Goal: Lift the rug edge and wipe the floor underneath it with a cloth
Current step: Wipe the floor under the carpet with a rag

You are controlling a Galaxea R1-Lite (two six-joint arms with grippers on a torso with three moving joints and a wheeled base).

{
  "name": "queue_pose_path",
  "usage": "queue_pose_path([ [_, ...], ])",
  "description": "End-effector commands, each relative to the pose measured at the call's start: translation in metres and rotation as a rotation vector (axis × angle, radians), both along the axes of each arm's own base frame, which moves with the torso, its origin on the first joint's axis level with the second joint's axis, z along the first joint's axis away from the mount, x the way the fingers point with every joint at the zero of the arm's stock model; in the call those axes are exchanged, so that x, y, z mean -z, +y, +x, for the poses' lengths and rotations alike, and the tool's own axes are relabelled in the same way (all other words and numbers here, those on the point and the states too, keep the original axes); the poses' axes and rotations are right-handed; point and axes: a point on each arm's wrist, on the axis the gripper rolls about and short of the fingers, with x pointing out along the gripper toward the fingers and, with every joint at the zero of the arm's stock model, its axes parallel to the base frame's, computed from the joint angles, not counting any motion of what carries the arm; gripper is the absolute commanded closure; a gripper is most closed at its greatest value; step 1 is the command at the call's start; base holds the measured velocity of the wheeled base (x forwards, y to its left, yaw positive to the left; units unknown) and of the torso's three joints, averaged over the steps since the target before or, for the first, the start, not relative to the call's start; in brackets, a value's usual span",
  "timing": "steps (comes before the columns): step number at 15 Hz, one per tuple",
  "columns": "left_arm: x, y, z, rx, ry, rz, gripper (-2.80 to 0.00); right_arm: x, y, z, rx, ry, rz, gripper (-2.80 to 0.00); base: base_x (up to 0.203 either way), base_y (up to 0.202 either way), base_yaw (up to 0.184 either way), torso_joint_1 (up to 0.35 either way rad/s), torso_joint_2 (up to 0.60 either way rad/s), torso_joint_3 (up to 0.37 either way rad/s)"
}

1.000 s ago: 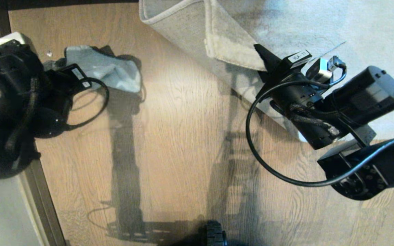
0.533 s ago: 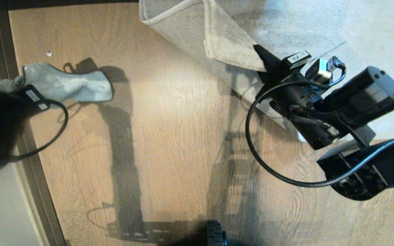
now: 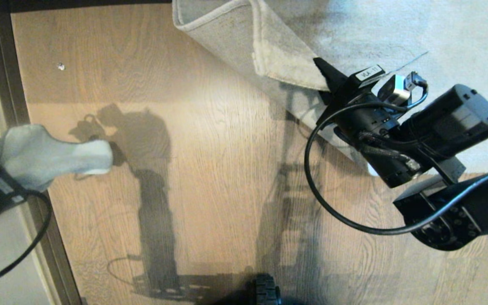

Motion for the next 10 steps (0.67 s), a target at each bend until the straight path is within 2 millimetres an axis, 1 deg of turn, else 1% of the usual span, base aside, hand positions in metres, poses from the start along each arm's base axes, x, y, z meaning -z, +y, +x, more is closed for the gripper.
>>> queue_pose_path([
  [1,0.01,0.0,-0.034,-0.004,-0.024,0.006,0.0,-0.003,-0.002,-0.003,-0.004,-0.033,0.031,0.0,0.0,0.0,0.0,0.0,0.0,0.0],
  [4,0.031,-0.001,-0.058,-0.004,0.016,0.037,0.0,-0.003,-0.002,-0.003,-0.004,-0.032,0.03,0.0,0.0,0.0,0.0,0.0,0.0,0.0],
  [6,0.043,-0.001,-0.071,-0.001,0.037,0.045,0.0,-0.003,-0.002,-0.003,-0.007,-0.033,0.028,0.0,0.0,0.0,0.0,0.0,0.0,0.0],
  [8,0.05,-0.001,-0.081,0.005,0.073,0.048,0.0,-0.003,-0.002,-0.003,-0.01,-0.034,0.026,0.0,0.0,0.0,0.0,0.0,0.0,0.0],
  [10,0.056,-0.003,-0.095,0.041,0.106,0.053,0.0,-0.003,-0.002,-0.003,-0.01,-0.034,0.026,0.0,0.0,0.0,0.0,0.0,0.0,0.0],
])
